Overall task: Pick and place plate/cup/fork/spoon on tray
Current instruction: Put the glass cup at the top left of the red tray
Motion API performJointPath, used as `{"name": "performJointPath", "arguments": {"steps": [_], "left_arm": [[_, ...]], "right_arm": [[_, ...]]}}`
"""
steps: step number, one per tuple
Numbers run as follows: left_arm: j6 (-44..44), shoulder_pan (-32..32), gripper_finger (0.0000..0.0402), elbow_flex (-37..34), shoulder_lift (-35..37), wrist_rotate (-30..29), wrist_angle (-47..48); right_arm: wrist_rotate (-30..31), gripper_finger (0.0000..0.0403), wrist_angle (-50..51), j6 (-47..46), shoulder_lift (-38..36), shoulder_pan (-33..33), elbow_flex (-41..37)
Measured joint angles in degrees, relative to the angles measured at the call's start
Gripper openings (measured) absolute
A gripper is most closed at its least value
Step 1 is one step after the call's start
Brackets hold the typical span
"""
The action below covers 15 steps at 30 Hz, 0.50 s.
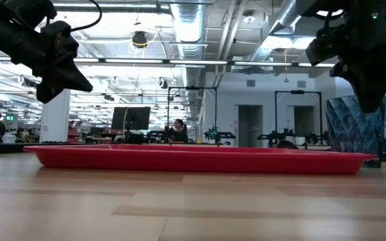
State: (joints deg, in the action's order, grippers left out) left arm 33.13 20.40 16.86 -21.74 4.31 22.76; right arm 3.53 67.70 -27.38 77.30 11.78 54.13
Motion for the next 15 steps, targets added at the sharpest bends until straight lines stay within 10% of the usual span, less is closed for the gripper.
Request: {"name": "performJointPath", "arguments": {"steps": [15], "left_arm": [[-0.2,0.0,0.0,0.0,0.0,-1.2,-0.4]], "right_arm": [[-3.5,0.0014,8.5,-3.0,-11.3,-3.8,3.5]]}}
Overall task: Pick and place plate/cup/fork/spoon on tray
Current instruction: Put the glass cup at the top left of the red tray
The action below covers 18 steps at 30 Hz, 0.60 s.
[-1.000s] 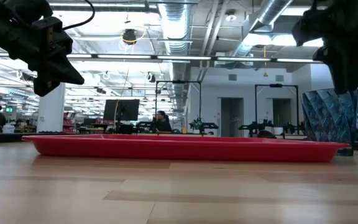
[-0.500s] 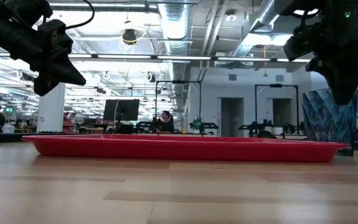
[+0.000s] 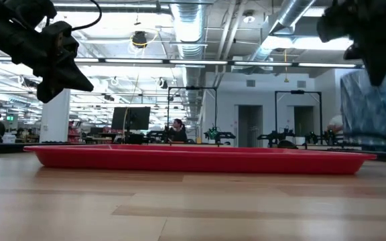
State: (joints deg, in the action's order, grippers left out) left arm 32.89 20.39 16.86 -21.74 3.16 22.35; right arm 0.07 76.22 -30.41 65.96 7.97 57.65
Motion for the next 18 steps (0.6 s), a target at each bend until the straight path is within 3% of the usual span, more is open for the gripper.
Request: {"name": "performJointPath", "arguments": {"steps": [6,14,18], "left_arm": [[2.4,0.0,0.0,0.0,0.0,0.8,-1.1],[1.7,0.0,0.0,0.0,0.0,7.0,-7.7],[2.8,0.0,0.0,0.0,0.0,5.8,-13.4]], "right_arm": [[2.6,0.0016,-0.1,3.4,-0.8,-2.5,6.8],[5.1,0.001,-2.5,5.1,4.5,-4.0,13.2],[5.5,0.0013,-5.4,9.5,8.1,-3.7,15.0]]}}
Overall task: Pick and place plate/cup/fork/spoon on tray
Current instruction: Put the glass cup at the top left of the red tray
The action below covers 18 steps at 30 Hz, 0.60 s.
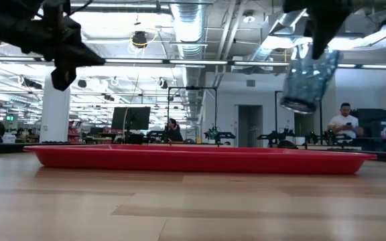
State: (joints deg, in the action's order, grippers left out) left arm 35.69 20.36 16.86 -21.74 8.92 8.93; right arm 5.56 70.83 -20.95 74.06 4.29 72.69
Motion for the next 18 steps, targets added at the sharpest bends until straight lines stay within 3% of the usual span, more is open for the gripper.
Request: {"name": "performJointPath", "arguments": {"steps": [9,18], "left_arm": [[-3.0,0.0,0.0,0.0,-1.1,-2.0,1.7],[-3.4,-1.1,0.0,0.0,-3.5,-2.5,1.8]], "right_arm": [[0.6,0.0009,-7.0,15.2,13.2,-4.7,5.9],[2.1,0.0014,-7.8,34.2,29.7,-8.6,18.4]]}}
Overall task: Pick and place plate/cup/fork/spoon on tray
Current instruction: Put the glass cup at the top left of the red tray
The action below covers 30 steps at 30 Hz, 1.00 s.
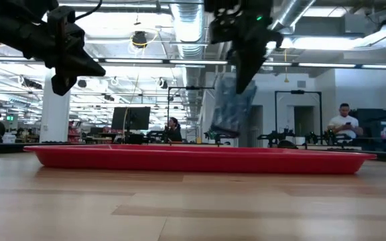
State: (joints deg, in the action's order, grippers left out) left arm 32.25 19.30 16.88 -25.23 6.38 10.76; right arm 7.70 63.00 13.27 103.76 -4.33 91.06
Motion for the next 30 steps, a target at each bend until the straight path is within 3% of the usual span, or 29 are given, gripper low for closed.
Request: {"name": "performJointPath", "arguments": {"steps": [6,17,30], "left_arm": [[0.5,-0.2,0.0,0.0,-1.4,-0.8,0.1],[1.4,-0.2,0.0,0.0,-2.6,-3.8,-0.4],[0.5,-0.2,0.0,0.0,-2.7,-3.2,-0.3]], "right_arm": [[-0.1,0.0017,4.1,5.8,7.3,-0.4,6.6],[-0.2,0.0018,4.1,10.8,11.7,-0.3,7.8],[0.0,0.0091,-1.3,7.1,11.6,-0.3,9.2]]}}
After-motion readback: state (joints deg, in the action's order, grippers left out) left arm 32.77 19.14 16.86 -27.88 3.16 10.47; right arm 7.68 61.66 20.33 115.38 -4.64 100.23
